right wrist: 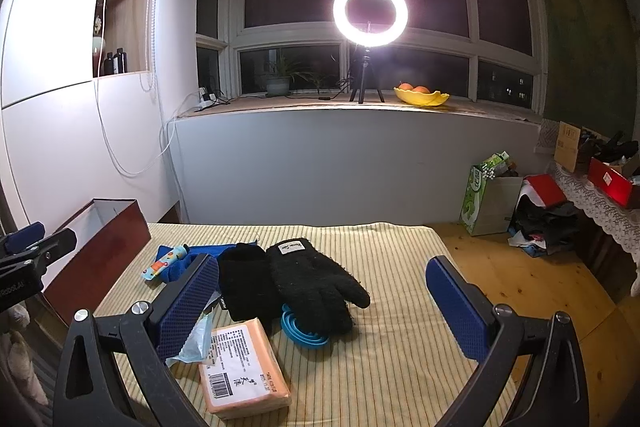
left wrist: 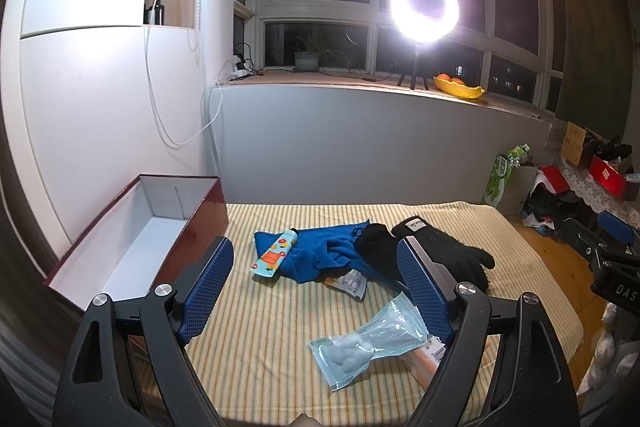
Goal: Organize soft objects
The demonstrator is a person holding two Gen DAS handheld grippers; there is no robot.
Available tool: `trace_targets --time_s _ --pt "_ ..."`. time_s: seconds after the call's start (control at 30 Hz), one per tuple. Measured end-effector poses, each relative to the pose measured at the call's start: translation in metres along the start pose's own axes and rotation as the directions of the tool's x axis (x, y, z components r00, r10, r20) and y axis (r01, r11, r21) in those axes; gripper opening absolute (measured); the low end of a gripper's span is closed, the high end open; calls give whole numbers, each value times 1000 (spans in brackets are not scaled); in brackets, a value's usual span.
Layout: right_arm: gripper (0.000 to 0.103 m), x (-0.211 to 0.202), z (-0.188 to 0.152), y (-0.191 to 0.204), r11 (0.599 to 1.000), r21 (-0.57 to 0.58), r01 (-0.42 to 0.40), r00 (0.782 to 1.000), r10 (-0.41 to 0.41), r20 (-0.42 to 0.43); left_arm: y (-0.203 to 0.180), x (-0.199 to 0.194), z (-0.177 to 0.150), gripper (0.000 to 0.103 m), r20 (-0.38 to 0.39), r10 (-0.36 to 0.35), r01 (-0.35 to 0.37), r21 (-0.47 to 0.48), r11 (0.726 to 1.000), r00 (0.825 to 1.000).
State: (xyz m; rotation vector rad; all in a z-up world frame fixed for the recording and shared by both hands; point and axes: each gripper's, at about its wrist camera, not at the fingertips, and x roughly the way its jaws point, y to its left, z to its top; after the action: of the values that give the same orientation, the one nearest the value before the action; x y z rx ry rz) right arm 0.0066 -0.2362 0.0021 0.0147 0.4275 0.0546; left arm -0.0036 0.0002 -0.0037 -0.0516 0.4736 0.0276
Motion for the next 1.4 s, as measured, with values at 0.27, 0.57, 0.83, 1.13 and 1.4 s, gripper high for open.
trace_targets --time_s 0.27,0.57,0.83,1.13,1.4 --pt "102 2 -1 -2 1000 4 3 1000 -3 -9 -3 3 -1 84 -5 -3 3 6 1000 1000" --pt "102 4 -1 -2 1000 1 6 1000 -6 -14 -3 3 -1 84 -4 -3 3 4 1000 1000" --pt "102 4 -1 0 1000 -7 10 1000 -11 -12 -3 3 -1 84 1 -1 1 0 1000 1000" --pt "102 3 1 1 1000 -8 11 1000 -11 -10 0 1 -1 84 13 -1 1 -6 1000 1000" --pt "102 2 2 2 1000 -14 10 1000 -10 -12 0 1 -1 84 11 -4 4 -5 1000 1000"
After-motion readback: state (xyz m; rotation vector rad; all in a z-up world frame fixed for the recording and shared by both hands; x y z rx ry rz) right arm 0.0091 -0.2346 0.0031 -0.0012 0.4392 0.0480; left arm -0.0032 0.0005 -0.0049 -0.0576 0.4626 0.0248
